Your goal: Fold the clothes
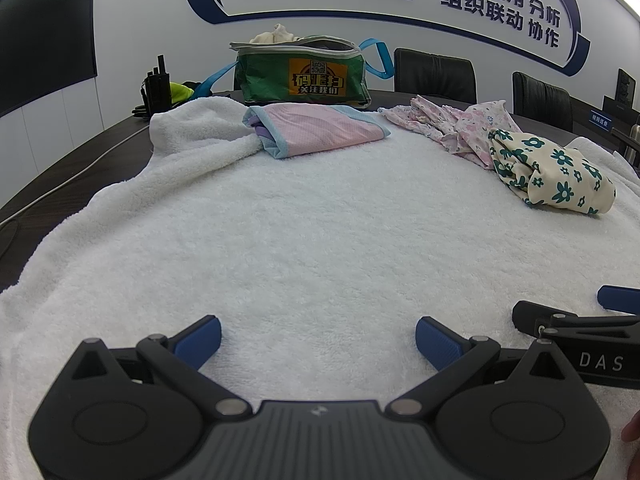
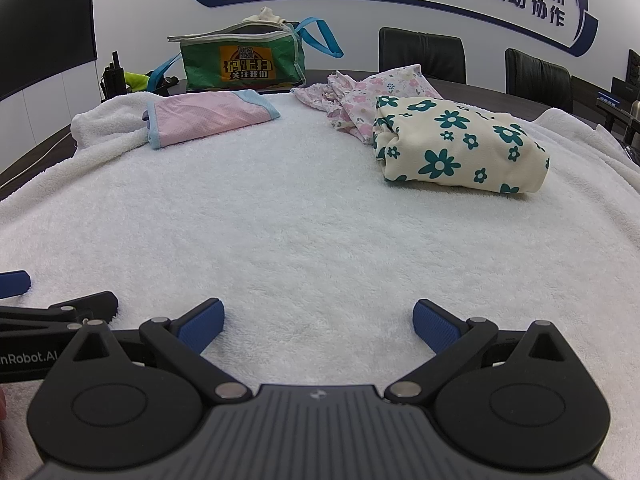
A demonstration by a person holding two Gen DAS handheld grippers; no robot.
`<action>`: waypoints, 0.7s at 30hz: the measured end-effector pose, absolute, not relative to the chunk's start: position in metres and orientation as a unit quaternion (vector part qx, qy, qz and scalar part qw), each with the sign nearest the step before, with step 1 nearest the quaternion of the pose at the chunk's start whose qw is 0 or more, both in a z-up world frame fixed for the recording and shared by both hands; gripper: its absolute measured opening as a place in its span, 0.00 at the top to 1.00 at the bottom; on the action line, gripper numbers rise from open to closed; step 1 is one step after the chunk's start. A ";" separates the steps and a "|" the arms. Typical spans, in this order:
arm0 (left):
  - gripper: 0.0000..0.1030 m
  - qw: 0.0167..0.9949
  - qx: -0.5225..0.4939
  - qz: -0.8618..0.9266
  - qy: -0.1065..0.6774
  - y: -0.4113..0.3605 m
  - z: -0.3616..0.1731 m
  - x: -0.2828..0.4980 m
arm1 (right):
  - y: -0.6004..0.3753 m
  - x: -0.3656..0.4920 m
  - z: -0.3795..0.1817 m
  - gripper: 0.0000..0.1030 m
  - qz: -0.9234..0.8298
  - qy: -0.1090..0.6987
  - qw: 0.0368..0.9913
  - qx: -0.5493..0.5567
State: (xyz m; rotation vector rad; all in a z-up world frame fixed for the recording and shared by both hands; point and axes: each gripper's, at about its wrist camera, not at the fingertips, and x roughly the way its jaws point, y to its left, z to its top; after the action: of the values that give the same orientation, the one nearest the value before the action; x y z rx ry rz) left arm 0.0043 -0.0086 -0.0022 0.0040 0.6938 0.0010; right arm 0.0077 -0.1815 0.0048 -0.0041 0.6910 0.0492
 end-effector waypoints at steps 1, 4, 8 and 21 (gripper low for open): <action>0.00 0.940 0.002 0.000 0.340 -0.009 -0.002 0.004 | -0.181 0.008 0.005 0.01 0.024 0.339 0.941 -0.002; 0.00 0.940 0.002 0.001 0.340 -0.009 -0.002 0.005 | -0.181 0.008 0.005 0.01 0.024 0.339 0.941 -0.002; 0.00 0.940 0.002 0.001 0.340 -0.009 -0.002 0.005 | -0.181 0.008 0.005 0.01 0.024 0.339 0.941 -0.002; 0.00 0.940 0.002 0.001 0.340 -0.012 -0.002 0.005 | -0.182 0.008 0.005 0.01 0.024 0.339 0.941 -0.002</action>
State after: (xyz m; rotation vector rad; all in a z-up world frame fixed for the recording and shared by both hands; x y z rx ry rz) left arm 0.0054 -0.0117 -0.0025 0.0046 0.6934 0.0011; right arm 0.0081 -0.1815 0.0046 -0.0039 0.6910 0.0488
